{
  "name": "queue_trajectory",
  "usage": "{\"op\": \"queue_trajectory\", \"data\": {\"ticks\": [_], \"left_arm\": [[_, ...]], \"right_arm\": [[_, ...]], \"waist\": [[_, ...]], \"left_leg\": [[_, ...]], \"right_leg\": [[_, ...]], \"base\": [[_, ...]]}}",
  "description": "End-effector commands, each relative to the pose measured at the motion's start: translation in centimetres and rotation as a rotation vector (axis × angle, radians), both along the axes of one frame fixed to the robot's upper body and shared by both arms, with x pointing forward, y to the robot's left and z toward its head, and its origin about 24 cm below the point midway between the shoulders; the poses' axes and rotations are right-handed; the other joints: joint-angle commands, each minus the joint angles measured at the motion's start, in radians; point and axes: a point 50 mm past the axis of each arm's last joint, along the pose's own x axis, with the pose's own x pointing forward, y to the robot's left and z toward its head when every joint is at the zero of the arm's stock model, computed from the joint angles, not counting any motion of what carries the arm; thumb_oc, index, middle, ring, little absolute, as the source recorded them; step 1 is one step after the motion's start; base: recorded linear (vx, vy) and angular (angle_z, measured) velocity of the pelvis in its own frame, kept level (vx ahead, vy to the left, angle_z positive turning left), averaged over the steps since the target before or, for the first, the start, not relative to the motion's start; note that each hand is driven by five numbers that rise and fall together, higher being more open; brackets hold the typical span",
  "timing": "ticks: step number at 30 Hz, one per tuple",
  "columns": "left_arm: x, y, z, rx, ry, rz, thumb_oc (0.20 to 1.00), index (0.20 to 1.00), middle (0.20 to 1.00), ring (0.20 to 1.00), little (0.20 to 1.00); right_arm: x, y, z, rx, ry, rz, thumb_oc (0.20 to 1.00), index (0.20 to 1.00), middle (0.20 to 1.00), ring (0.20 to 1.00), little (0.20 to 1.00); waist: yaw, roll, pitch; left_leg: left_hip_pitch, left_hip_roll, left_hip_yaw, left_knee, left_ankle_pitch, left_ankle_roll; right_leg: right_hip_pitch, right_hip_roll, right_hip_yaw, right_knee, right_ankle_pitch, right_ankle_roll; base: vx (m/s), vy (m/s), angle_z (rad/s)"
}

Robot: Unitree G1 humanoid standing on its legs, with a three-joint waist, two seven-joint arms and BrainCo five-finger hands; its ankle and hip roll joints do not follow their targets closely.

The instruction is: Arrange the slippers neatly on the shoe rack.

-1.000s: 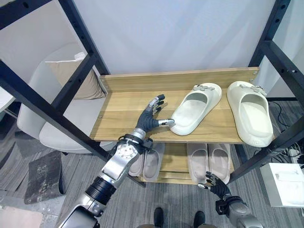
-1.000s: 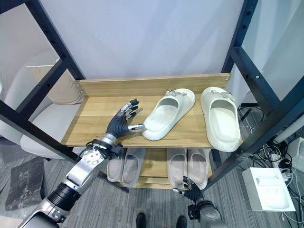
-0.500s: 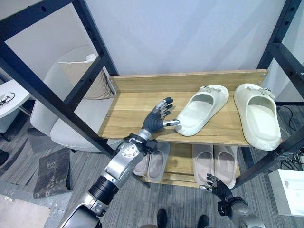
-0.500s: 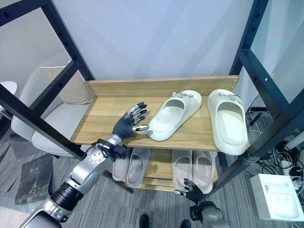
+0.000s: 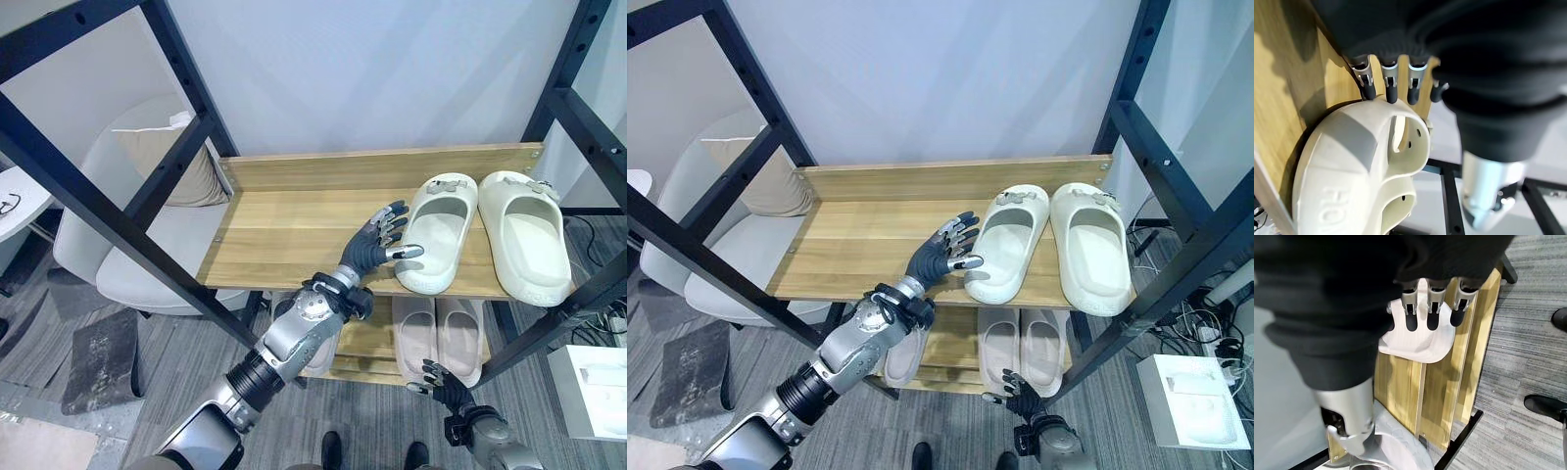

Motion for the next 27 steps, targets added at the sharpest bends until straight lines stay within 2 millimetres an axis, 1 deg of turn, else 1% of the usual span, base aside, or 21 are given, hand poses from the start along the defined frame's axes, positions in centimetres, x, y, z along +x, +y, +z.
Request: {"op": "queue_trajectory", "data": {"ticks": [1,4,7,13,15,24,27], "left_arm": [[1.6,-2.3,2.2,-0.047,-0.029,-0.037,1.0,1.0,1.0,1.0,1.0],[1.5,-2.9,2.5,-0.082,-0.01,-0.028,1.0,1.0,1.0,1.0,1.0],[1.4,-3.0,2.5,-0.099,0.001,-0.018,1.0,1.0,1.0,1.0,1.0],[0.5,-3.5,1.9,-0.125,0.034,-0.045,1.0,1.0,1.0,1.0,1.0],[-0.1,-3.6,1.4,-0.134,0.06,-0.078,1.0,1.0,1.0,1.0,1.0],[-1.0,-4.0,1.8,-0.141,0.046,-0.14,1.0,1.0,1.0,1.0,1.0],[-1.1,-4.5,1.2,-0.117,0.06,-0.134,1.0,1.0,1.0,1.0,1.0]], "right_arm": [[1.8,1.4,1.0,0.056,-0.084,-0.004,1.0,1.0,1.0,1.0,1.0],[1.7,1.6,0.9,0.057,-0.079,-0.011,1.0,1.0,1.0,1.0,1.0],[1.7,1.8,0.9,0.062,-0.081,-0.019,1.0,1.0,1.0,1.0,1.0],[1.6,2.2,0.7,0.073,-0.079,-0.027,1.0,1.0,1.0,1.0,1.0],[1.6,2.2,0.7,0.074,-0.076,-0.031,1.0,1.0,1.0,1.0,1.0],[1.6,2.1,0.7,0.064,-0.073,-0.021,1.0,1.0,1.0,1.0,1.0],[1.8,2.5,0.8,0.077,-0.082,-0.024,1.0,1.0,1.0,1.0,1.0]], "waist": [[-0.013,-0.052,0.021],[-0.013,-0.053,0.021],[-0.013,-0.054,0.022],[-0.009,-0.057,0.023],[-0.007,-0.056,0.023],[0.002,-0.056,0.022],[0.003,-0.06,0.023]], "left_leg": [[0.059,-0.028,-0.008,-0.008,-0.077,-0.016],[0.06,-0.028,-0.01,-0.008,-0.075,-0.017],[0.06,-0.029,-0.012,-0.008,-0.075,-0.017],[0.061,-0.031,-0.015,-0.008,-0.075,-0.016],[0.061,-0.03,-0.017,-0.008,-0.075,-0.015],[0.06,-0.031,-0.026,-0.008,-0.074,-0.014],[0.059,-0.032,-0.027,-0.008,-0.072,-0.015]], "right_leg": [[0.028,-0.031,-0.013,0.001,-0.052,0.056],[0.03,-0.03,-0.014,0.001,-0.052,0.056],[0.031,-0.031,-0.015,0.001,-0.052,0.056],[0.035,-0.032,-0.019,0.001,-0.052,0.055],[0.035,-0.032,-0.019,0.001,-0.052,0.055],[0.038,-0.031,-0.024,0.001,-0.053,0.053],[0.036,-0.029,-0.025,0.001,-0.053,0.051]], "base": [[0.0,0.0,0.0],[0.0,0.0,0.0],[0.0,0.0,0.0],[0.0,0.0,0.0],[0.0,0.0,0.0],[0.0,0.0,0.0],[0.0,0.0,0.0]]}}
